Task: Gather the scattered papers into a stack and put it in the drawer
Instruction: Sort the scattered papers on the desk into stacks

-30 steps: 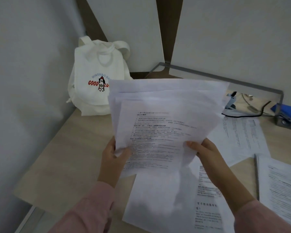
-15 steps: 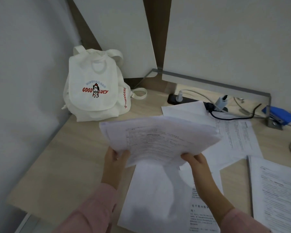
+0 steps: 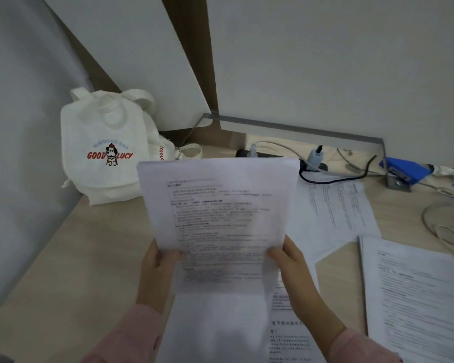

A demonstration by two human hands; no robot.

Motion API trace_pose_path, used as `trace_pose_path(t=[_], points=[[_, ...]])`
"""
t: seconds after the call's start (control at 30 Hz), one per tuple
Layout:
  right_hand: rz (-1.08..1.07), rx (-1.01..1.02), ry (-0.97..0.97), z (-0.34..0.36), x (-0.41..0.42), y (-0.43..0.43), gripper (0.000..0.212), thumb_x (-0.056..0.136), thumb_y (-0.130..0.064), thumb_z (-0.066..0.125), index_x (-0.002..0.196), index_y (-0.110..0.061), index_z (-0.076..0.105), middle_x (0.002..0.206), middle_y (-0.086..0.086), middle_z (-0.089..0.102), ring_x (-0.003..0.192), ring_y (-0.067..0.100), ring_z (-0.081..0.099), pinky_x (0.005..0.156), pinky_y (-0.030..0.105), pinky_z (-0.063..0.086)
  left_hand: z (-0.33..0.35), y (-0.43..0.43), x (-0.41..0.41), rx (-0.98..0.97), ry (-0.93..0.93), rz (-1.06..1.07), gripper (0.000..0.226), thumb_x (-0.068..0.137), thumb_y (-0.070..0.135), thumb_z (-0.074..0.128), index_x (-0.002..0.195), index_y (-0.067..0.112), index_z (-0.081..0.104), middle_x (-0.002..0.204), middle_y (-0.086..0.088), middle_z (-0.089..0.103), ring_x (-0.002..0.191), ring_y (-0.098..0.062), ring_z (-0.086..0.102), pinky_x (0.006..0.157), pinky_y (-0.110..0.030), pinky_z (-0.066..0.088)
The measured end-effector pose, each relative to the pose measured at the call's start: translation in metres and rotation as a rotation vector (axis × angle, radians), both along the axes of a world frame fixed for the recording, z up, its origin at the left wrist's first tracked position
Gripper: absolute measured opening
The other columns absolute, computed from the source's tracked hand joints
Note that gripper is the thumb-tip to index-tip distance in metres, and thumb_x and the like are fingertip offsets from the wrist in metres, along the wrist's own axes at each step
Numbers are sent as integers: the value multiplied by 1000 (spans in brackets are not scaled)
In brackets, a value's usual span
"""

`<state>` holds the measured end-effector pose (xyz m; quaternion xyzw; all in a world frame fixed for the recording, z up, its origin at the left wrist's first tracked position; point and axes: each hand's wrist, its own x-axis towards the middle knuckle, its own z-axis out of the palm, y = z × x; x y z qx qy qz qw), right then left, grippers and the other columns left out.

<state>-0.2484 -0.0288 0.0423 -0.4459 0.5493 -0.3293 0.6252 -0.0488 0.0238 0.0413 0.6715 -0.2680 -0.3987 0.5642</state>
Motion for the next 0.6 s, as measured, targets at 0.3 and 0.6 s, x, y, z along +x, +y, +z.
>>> trace_pose_path(t=[0.3,0.6], points=[[-309,111,224,-25,-155,-2,13,87,-4,47,90,-5,59,86,14,64,77,27,58,70,36,46,-13,-35,-134,195,-8,-384,14,91,14,51,94,27,56,95,9,67,78,0,65,60,-12,50],[-507,202,434,-42,-307,28,11,87,-6,49,85,-13,57,83,9,63,74,21,57,59,28,42,-60,-43,-284,370,3,-698,19,96,20,42,92,24,60,91,6,65,79,-6,58,64,-11,43]])
